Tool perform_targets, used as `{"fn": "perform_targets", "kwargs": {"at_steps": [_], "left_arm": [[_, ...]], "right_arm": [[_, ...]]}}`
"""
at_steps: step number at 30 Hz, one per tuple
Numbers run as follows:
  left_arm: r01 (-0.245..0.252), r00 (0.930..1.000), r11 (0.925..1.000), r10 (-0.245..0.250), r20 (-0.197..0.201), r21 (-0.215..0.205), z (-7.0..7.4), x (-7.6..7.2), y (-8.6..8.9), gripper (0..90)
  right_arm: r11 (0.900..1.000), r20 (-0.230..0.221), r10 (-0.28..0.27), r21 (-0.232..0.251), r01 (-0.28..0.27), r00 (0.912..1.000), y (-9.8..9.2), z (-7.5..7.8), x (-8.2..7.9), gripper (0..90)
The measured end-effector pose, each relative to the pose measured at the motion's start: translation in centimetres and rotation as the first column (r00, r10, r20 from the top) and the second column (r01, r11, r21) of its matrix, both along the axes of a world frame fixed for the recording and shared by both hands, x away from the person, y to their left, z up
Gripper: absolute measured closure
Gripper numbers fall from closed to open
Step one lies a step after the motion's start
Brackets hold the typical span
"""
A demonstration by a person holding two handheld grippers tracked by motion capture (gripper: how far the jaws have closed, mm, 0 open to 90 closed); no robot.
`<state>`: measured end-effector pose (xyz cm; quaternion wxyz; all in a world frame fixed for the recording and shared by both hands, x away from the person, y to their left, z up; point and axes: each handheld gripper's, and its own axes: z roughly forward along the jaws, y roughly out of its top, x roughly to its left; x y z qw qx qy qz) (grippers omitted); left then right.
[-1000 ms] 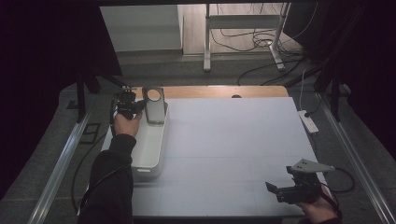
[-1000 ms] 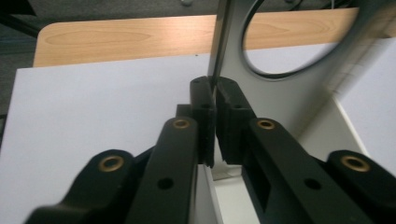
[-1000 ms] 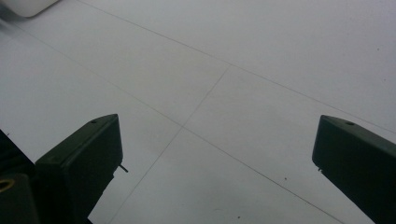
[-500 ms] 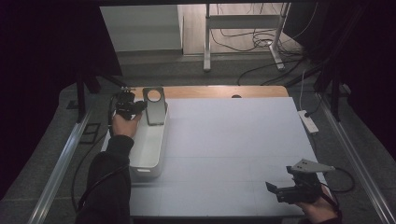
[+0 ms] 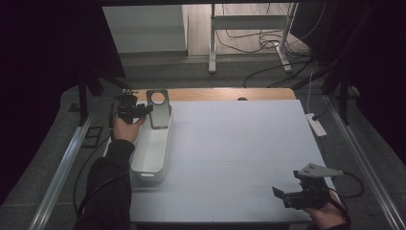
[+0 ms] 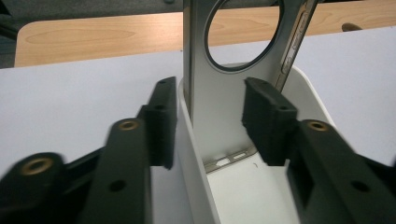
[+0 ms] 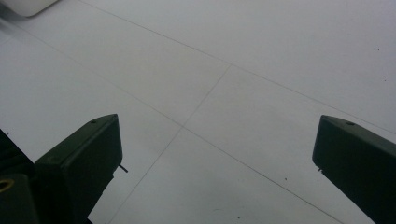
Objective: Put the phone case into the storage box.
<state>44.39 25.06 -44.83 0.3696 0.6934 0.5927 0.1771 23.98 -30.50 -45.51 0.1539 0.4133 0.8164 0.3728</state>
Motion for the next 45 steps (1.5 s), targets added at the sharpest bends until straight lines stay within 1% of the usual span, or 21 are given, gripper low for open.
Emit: {"fn": "perform_targets", "kwargs": {"at_steps": [3,5,6,8,9,11,12,15,18,20,23,24,28,32,36,40,44,45], "left_arm": [[0.006,1.0,1.0,-0.006,0.002,-0.004,0.1,0.0,0.0,47.5],[0.021,0.9998,0.9997,-0.021,0.005,0.009,0.1,0.0,0.1,42.3],[0.023,0.9997,0.9997,-0.023,0.006,0.01,0.0,-0.1,0.0,39.9],[0.046,0.9989,0.9989,-0.046,0.008,0.008,0.0,-0.1,0.0,34.6],[0.046,0.9989,0.9989,-0.046,0.008,0.008,0.0,-0.1,0.0,31.7],[0.067,0.9977,0.9977,-0.067,0.01,0.011,-0.1,-0.1,0.0,30.0],[0.067,0.9977,0.9977,-0.067,0.005,0.014,-0.1,-0.1,0.0,28.9],[0.08,0.9968,0.9968,-0.08,0.002,0.004,-0.1,-0.1,0.1,23.1],[0.091,0.9959,0.9958,-0.091,-0.003,0.011,-0.1,-0.1,0.1,17.7],[0.096,0.9953,0.9953,-0.096,-0.011,0.008,-0.1,-0.2,0.1,17.0],[0.112,0.9935,0.9936,-0.113,-0.016,-0.012,-0.1,-0.4,0.1,15.5],[0.118,0.9929,0.993,-0.118,-0.016,-0.014,0.0,-0.4,0.1,15.2],[0.136,0.9905,0.9894,-0.137,-0.009,-0.049,0.3,-0.8,0.4,13.4],[0.153,0.9882,0.9866,-0.153,-0.003,-0.057,0.6,-1.1,0.5,10.5],[0.167,0.9858,0.9842,-0.168,-0.003,-0.058,0.7,-1.4,0.6,8.6],[0.184,0.9828,0.9825,-0.185,-0.009,-0.028,0.8,-1.8,0.5,6.5],[0.19,0.9817,0.9815,-0.19,-0.005,-0.023,1.0,-2.2,0.3,5.6],[0.203,0.9792,0.979,-0.203,0.0,-0.024,1.1,-2.5,0.2,5.3]], "right_arm": [[1.0,0.0,-0.001,0.0,0.001,1.0,0.0,0.0,0.0,1.7],[1.0,-0.001,-0.002,0.001,0.002,1.0,0.0,0.0,0.0,1.7],[1.0,-0.001,-0.002,0.001,0.002,1.0,0.0,0.0,0.0,1.7],[1.0,-0.001,-0.001,0.0,0.001,1.0,0.0,0.0,0.0,1.7],[1.0,-0.001,-0.001,0.0,0.001,1.0,0.0,0.0,0.0,1.7],[1.0,-0.001,0.0,0.0,0.0,1.0,0.0,0.0,0.0,1.7],[1.0,-0.001,0.0,0.001,0.0,1.0,0.0,0.0,0.0,1.7],[1.0,-0.002,-0.001,0.001,0.001,1.0,0.0,0.0,0.0,1.7],[1.0,-0.002,-0.001,0.002,0.001,1.0,0.0,0.0,0.0,1.7],[1.0,-0.002,-0.003,0.001,0.003,1.0,0.0,0.0,0.0,1.7],[1.0,-0.002,-0.005,0.002,0.005,1.0,0.0,0.0,0.0,1.7],[1.0,-0.002,-0.006,0.002,0.006,1.0,0.0,0.0,0.0,1.7],[1.0,-0.001,-0.004,0.0,0.004,1.0,0.0,0.0,0.0,1.7],[1.0,-0.002,-0.004,0.0,0.004,1.0,0.0,0.0,0.0,1.7],[1.0,-0.004,-0.008,0.001,0.008,1.0,0.0,0.0,0.1,1.7],[1.0,-0.004,-0.016,0.0,0.016,0.9999,0.0,0.0,0.1,1.7],[1.0,-0.005,-0.016,0.0,0.016,0.9999,0.0,0.0,0.1,1.5],[1.0,-0.004,-0.017,0.0,0.017,0.9998,0.0,0.0,0.1,1.4]]}}
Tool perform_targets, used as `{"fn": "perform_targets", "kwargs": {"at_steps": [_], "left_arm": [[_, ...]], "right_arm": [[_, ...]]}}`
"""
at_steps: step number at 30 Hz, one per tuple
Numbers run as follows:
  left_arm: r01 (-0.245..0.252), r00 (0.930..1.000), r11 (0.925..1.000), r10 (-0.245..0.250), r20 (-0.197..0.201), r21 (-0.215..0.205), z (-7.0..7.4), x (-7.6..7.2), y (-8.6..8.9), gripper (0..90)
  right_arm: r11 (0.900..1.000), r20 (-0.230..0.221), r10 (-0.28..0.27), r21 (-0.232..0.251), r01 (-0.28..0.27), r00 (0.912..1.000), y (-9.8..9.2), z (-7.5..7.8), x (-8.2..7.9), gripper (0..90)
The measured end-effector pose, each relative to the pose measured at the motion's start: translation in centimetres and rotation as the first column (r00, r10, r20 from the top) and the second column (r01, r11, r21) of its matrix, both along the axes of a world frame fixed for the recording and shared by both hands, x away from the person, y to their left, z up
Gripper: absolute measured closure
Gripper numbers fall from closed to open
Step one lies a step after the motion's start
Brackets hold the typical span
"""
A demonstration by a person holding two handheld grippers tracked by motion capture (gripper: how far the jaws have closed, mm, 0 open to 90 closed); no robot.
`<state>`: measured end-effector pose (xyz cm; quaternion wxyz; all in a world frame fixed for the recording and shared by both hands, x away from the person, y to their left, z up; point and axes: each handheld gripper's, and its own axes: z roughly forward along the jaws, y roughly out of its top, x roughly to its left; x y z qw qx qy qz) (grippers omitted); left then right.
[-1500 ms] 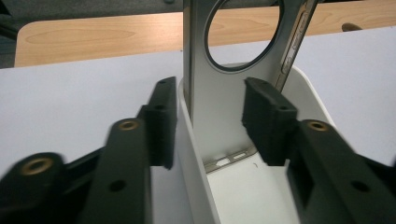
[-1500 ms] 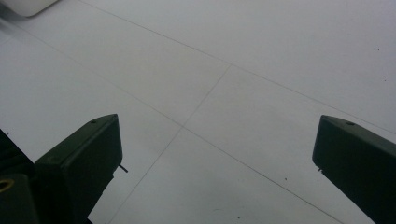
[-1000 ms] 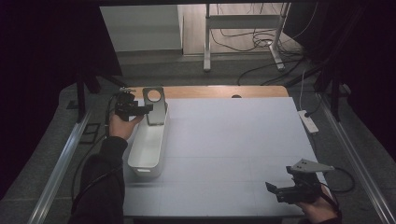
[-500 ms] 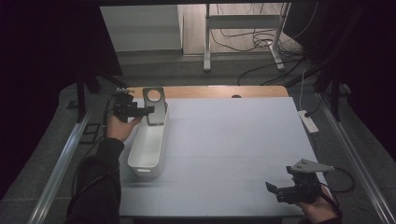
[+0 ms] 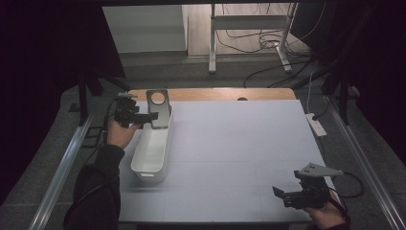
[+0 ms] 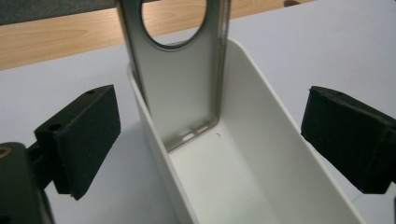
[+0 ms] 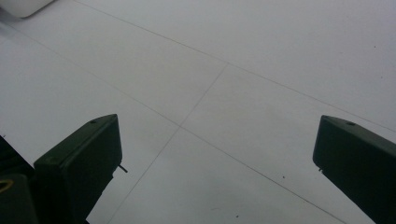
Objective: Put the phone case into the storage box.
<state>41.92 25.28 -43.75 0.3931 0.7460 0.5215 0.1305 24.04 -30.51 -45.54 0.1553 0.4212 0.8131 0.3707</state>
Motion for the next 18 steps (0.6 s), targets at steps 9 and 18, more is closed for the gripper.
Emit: {"fn": "perform_targets", "kwargs": {"at_steps": [9,18], "left_arm": [[0.045,0.9987,0.9984,-0.046,0.023,0.034,0.2,-1.0,-0.5,3.2],[0.068,0.9968,0.9963,-0.07,0.039,0.053,0.3,-2.1,-1.0,2.2]], "right_arm": [[1.0,0.003,0.0,-0.002,0.0,1.0,0.0,0.0,0.0,1.2],[1.0,0.002,0.001,0.0,-0.001,1.0,0.0,0.0,0.0,1.2]]}}
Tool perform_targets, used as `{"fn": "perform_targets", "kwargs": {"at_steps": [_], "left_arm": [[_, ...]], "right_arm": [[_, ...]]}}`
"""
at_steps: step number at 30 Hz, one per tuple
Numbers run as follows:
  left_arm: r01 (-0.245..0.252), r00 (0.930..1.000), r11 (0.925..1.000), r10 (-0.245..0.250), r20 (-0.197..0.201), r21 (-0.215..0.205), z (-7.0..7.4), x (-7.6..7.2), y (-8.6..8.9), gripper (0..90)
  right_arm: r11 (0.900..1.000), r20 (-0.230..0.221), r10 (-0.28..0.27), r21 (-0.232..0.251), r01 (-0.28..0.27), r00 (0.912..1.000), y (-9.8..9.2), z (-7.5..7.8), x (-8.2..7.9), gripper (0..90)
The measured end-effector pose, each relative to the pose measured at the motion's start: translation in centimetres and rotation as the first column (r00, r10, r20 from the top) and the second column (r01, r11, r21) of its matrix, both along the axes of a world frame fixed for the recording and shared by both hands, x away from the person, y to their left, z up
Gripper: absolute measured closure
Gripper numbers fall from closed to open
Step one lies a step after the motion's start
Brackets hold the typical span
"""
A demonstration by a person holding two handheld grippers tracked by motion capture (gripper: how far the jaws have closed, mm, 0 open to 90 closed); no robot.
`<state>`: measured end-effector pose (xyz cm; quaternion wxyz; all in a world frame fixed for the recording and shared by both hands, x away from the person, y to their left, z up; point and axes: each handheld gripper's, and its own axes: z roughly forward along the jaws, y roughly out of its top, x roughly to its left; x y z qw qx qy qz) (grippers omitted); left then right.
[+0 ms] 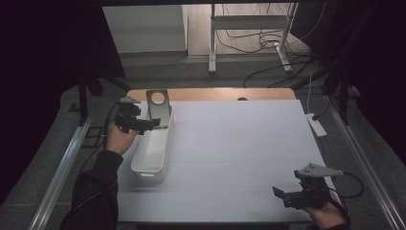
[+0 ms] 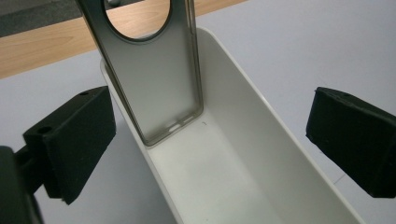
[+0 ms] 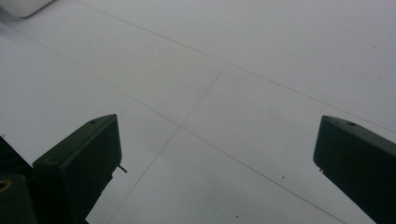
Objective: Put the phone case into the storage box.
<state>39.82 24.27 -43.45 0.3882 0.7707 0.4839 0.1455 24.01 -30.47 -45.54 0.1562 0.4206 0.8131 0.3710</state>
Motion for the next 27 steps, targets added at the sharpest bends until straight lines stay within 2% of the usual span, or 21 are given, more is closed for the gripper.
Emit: {"fn": "perform_targets", "kwargs": {"at_steps": [4,22,27], "left_arm": [[0.005,1.0,1.0,-0.005,0.0,0.009,-0.1,-0.4,-0.1,1.9],[0.048,0.9985,0.9988,-0.048,0.026,-0.009,0.4,-2.9,-0.6,0.6],[0.056,0.9979,0.9979,-0.055,0.032,-0.03,0.4,-3.5,-0.6,0.6]], "right_arm": [[1.0,0.0,0.003,-0.003,-0.003,1.0,0.0,0.0,0.0,1.2],[1.0,0.002,0.004,-0.003,-0.004,1.0,0.1,0.0,0.0,1.1],[1.0,-0.003,0.005,-0.003,-0.005,1.0,0.0,0.0,0.0,0.7]]}}
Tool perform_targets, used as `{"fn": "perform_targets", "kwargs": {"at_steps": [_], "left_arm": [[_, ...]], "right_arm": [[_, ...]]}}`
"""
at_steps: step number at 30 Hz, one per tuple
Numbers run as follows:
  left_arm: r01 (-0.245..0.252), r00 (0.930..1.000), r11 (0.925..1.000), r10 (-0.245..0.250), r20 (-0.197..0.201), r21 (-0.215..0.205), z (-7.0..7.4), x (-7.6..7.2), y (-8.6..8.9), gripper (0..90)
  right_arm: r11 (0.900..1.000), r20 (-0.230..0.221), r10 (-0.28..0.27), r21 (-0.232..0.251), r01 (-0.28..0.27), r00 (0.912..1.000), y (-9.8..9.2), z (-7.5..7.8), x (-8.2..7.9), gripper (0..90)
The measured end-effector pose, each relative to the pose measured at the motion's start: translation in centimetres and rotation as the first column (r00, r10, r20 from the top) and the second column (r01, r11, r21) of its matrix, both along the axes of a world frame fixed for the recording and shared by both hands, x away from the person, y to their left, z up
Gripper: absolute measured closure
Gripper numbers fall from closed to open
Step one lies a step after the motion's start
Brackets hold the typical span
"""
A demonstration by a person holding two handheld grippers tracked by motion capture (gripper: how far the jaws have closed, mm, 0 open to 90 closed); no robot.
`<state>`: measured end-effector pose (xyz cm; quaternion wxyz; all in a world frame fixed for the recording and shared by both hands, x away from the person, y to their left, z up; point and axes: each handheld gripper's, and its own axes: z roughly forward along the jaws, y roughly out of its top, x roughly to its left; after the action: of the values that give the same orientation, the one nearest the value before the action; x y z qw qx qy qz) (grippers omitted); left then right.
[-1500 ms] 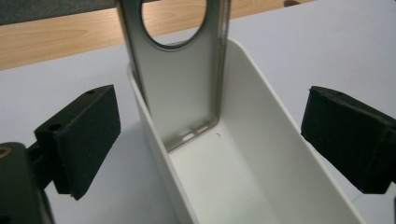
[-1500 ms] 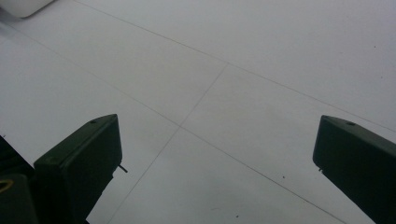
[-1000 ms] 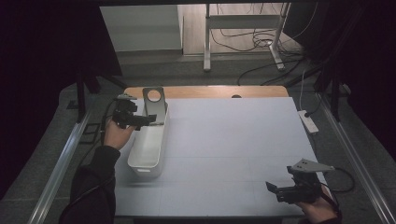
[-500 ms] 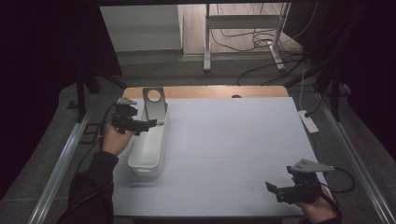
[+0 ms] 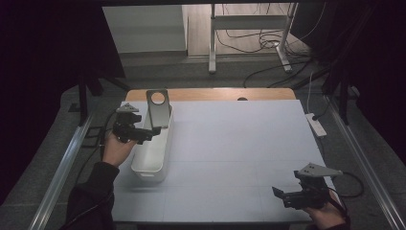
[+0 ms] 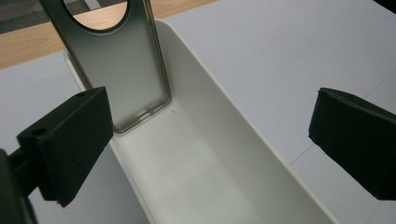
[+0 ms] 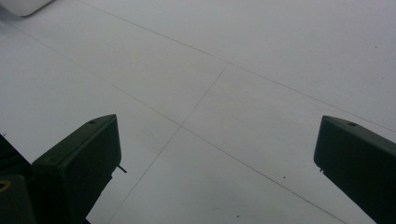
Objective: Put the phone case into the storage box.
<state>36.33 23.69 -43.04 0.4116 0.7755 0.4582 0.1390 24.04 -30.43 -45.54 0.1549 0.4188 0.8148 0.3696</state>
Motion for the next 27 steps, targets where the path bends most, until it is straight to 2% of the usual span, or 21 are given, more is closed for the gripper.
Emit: {"fn": "perform_targets", "kwargs": {"at_steps": [27], "left_arm": [[0.02,0.9994,0.9998,-0.019,0.027,-0.011,-0.1,-3.5,0.7,0.9]], "right_arm": [[1.0,0.008,-0.002,-0.001,0.002,1.0,0.0,0.1,-0.1,0.5]]}}
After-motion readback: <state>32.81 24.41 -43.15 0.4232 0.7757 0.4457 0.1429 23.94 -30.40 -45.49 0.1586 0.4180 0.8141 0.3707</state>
